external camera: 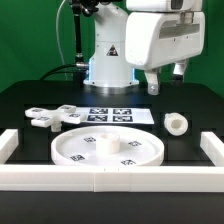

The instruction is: Assemble round table

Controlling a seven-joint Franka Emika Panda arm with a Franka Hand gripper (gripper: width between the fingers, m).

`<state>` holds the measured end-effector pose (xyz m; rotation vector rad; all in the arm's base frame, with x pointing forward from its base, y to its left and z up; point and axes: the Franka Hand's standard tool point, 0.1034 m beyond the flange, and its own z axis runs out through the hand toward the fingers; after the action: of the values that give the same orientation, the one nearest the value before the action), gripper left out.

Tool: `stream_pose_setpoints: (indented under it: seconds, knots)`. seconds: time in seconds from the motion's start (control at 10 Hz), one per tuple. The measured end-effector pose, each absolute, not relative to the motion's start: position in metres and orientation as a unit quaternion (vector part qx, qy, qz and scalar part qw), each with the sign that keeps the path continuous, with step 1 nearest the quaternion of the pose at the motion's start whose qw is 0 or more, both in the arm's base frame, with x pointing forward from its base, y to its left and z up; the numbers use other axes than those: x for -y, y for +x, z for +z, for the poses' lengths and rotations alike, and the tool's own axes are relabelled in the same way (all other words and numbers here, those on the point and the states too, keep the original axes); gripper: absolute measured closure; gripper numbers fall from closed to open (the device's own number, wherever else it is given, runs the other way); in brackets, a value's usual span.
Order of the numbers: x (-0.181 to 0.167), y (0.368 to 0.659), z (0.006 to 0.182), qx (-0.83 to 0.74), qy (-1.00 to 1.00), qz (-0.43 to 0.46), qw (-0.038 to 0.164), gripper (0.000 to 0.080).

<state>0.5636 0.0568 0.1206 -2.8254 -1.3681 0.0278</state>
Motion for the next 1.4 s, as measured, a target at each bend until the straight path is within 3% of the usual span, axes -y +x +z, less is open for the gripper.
stream_pose_setpoints:
  seconds: [0.5,1.0,1.4]
  knots:
    - [-0.055,0.564,0.119,0.443,-0.896,0.008,0.001,0.015]
    - [0.022,0.554,0.071,0.494,-0.87,0.003,0.002,0.015]
    - [0.02,0.554,0.07,0.495,-0.869,0.004,0.002,0.015]
